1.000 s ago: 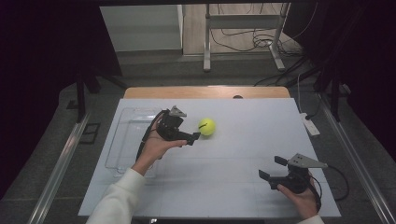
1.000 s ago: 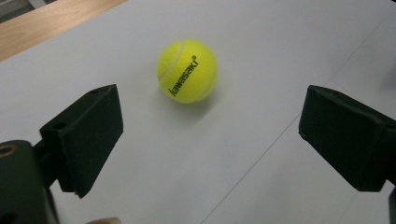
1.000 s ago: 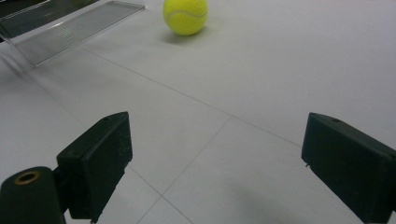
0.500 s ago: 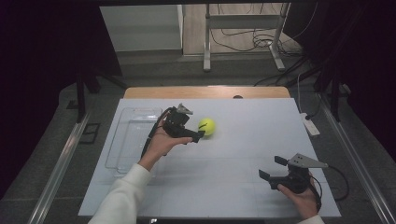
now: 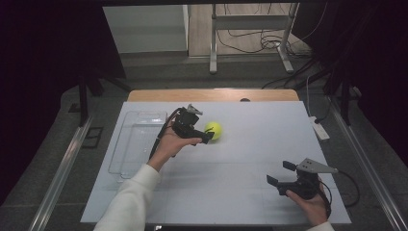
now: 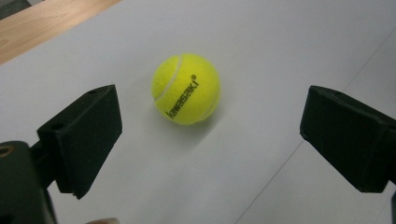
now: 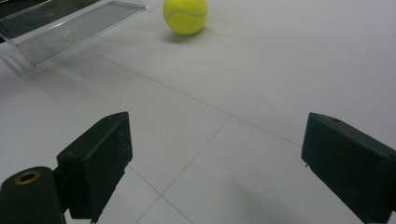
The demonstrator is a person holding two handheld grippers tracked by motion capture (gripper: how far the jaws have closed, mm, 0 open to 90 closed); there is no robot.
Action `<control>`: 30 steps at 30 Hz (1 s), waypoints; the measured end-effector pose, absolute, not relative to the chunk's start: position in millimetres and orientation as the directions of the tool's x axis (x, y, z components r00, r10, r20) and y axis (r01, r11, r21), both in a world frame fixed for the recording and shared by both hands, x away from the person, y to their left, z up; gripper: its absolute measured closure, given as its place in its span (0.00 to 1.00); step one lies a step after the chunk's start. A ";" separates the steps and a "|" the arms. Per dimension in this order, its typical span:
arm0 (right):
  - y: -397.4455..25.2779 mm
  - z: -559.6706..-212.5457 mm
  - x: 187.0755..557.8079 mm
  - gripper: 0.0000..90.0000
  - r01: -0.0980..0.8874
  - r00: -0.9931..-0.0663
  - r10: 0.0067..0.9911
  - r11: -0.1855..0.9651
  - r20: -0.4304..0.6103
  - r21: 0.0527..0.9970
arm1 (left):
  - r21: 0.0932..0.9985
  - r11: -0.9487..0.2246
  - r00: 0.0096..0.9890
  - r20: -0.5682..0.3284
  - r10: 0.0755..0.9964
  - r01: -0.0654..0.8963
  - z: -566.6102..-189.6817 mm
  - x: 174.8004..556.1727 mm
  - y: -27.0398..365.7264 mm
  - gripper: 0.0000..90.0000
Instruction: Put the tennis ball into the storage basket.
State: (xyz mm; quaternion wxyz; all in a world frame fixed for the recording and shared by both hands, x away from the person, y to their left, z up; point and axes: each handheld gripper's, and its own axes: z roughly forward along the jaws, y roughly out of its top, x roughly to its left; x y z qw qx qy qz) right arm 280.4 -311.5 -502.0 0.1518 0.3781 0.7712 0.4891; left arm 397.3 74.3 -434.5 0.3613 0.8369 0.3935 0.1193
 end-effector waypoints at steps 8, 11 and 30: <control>-311.1 -502.7 281.0 0.10 0.437 -0.669 0.730 0.235 0.139 0.868 | 0.692 -0.431 0.661 -0.088 0.745 0.579 -433.6 405.9 69.7 0.08; -311.1 -502.8 280.8 0.10 0.436 -0.670 0.730 0.236 0.138 0.868 | 0.689 -0.432 0.658 -0.088 0.747 0.583 -434.7 408.4 67.8 0.08; -311.5 -503.3 281.1 0.10 0.438 -0.669 0.730 0.236 0.139 0.867 | 0.662 -0.419 0.635 -0.112 0.765 0.621 -441.4 433.3 62.2 0.07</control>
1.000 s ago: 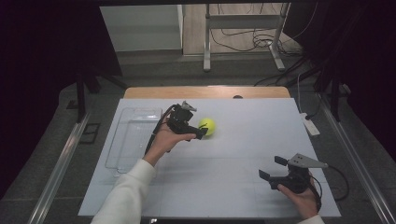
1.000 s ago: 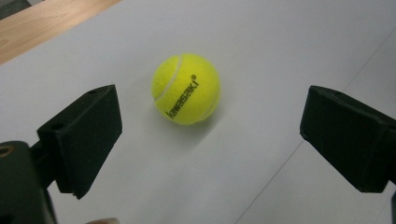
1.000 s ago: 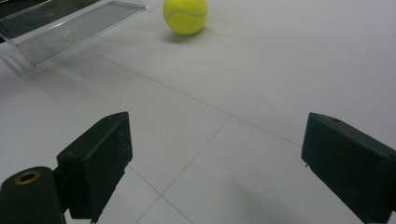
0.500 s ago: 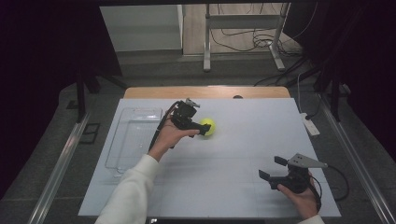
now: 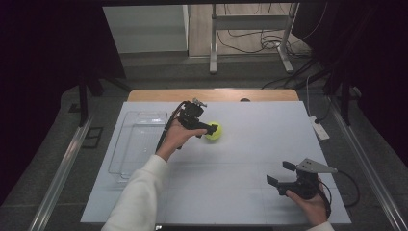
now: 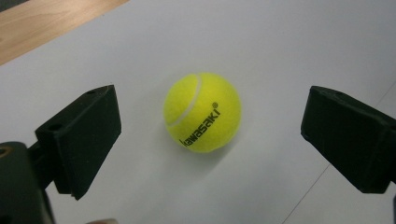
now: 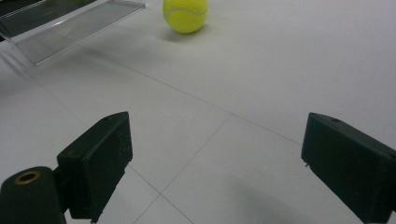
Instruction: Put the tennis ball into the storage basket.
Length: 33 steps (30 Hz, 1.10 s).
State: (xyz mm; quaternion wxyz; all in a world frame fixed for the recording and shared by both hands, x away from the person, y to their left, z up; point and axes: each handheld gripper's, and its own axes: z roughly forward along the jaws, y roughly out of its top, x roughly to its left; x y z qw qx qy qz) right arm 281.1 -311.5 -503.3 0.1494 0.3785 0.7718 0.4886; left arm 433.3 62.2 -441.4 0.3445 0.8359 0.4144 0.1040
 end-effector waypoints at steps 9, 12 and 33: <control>-311.8 -503.6 281.4 0.10 0.439 -0.669 0.730 0.237 0.140 0.867 | 0.648 -0.419 0.629 -0.122 0.768 0.636 -447.7 443.4 58.0 0.06; -311.6 -503.8 281.5 0.10 0.439 -0.671 0.728 0.238 0.140 0.866 | 0.642 -0.423 0.630 -0.123 0.767 0.640 -449.7 445.7 55.2 0.06; -312.1 -504.2 281.6 0.10 0.439 -0.670 0.730 0.240 0.138 0.866 | 0.602 -0.440 0.625 -0.130 0.769 0.667 -464.9 459.9 41.8 0.06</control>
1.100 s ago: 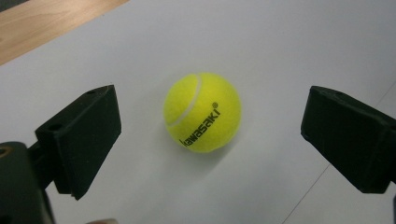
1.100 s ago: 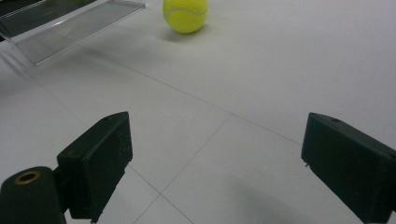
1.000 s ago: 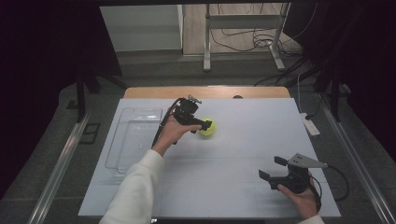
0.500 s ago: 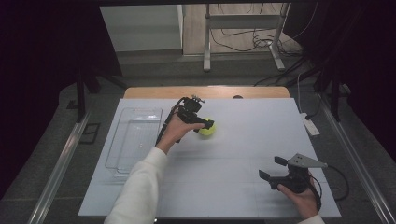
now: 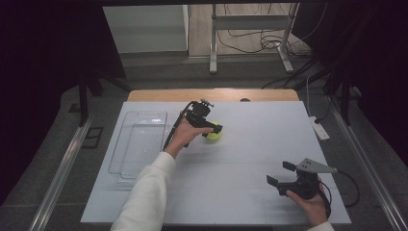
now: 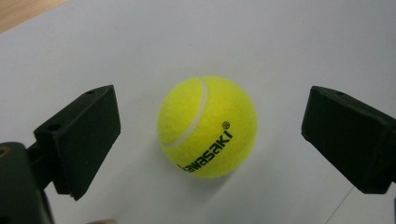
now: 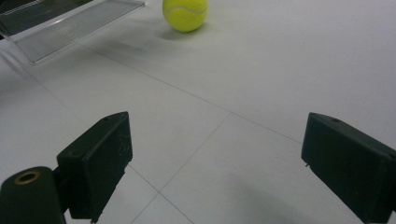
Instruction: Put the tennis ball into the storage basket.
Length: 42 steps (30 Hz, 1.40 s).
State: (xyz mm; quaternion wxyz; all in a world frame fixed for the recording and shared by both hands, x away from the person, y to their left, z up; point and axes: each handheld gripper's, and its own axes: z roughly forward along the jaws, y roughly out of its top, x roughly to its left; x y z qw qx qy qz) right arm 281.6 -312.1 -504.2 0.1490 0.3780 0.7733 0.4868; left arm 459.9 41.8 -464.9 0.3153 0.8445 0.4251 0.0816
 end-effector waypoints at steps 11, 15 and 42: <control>-312.4 -504.7 282.0 0.10 0.440 -0.670 0.729 0.242 0.137 0.865 | 0.571 -0.453 0.621 -0.131 0.773 0.685 -473.3 466.9 37.1 0.07; -312.4 -504.7 282.1 0.10 0.440 -0.671 0.729 0.242 0.137 0.865 | 0.561 -0.461 0.622 -0.128 0.772 0.688 -476.6 468.6 34.8 0.07; -314.3 -504.3 282.1 0.10 0.438 -0.668 0.733 0.243 0.132 0.866 | 0.505 -0.524 0.639 -0.073 0.766 0.686 -490.7 468.5 24.1 0.30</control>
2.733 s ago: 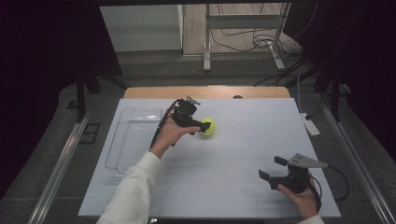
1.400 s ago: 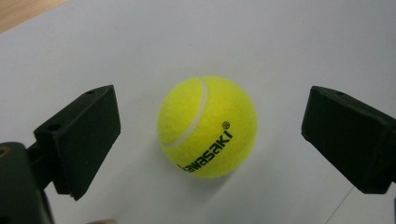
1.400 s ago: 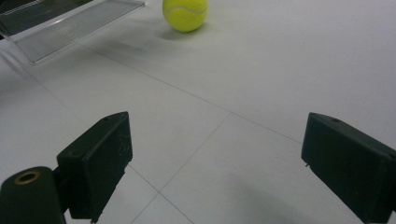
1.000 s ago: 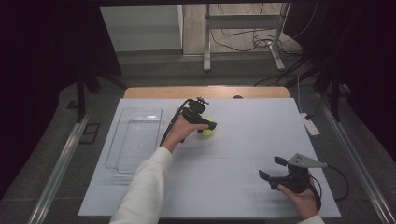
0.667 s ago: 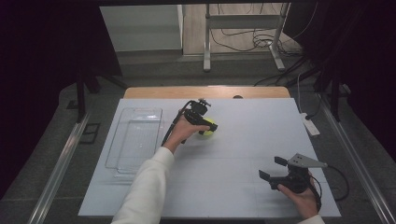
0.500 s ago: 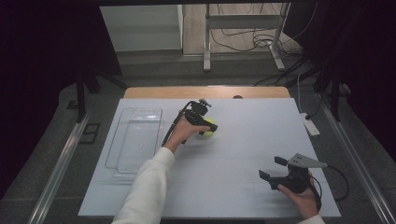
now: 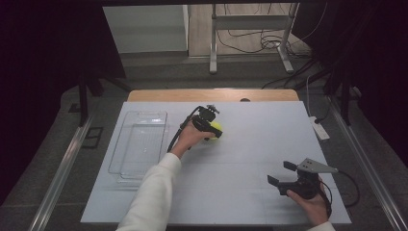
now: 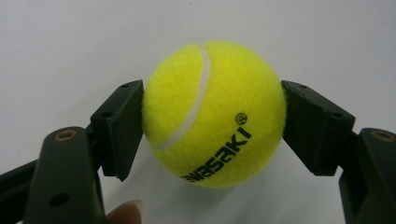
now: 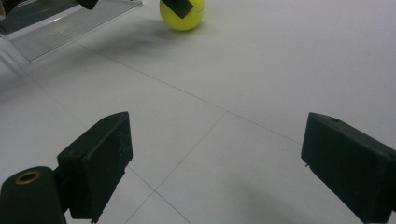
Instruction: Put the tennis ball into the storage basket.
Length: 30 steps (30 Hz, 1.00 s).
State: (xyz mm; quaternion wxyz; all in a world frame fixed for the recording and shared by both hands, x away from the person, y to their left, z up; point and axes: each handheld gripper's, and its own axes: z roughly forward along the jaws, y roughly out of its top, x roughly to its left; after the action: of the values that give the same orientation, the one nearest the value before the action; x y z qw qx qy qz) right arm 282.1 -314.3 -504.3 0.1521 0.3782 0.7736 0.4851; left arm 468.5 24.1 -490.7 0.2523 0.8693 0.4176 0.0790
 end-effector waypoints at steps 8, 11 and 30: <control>-314.6 -504.4 282.3 0.10 0.438 -0.666 0.734 0.243 0.131 0.865 | 0.526 -0.520 0.644 -0.071 0.761 0.673 -483.8 465.2 26.5 0.31; -314.5 -504.4 282.3 0.10 0.438 -0.666 0.734 0.243 0.131 0.865 | 0.531 -0.520 0.648 -0.072 0.758 0.669 -481.6 463.7 26.6 0.31; -314.6 -504.4 282.2 0.10 0.439 -0.664 0.736 0.242 0.131 0.865 | 0.575 -0.504 0.658 -0.081 0.749 0.645 -468.6 453.0 31.9 0.31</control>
State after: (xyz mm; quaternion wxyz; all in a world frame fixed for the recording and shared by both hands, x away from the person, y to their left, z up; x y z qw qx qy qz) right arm 282.2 -314.6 -504.4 0.1534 0.3802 0.7728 0.4845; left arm 453.0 31.9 -468.6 0.2915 0.8625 0.4038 0.0894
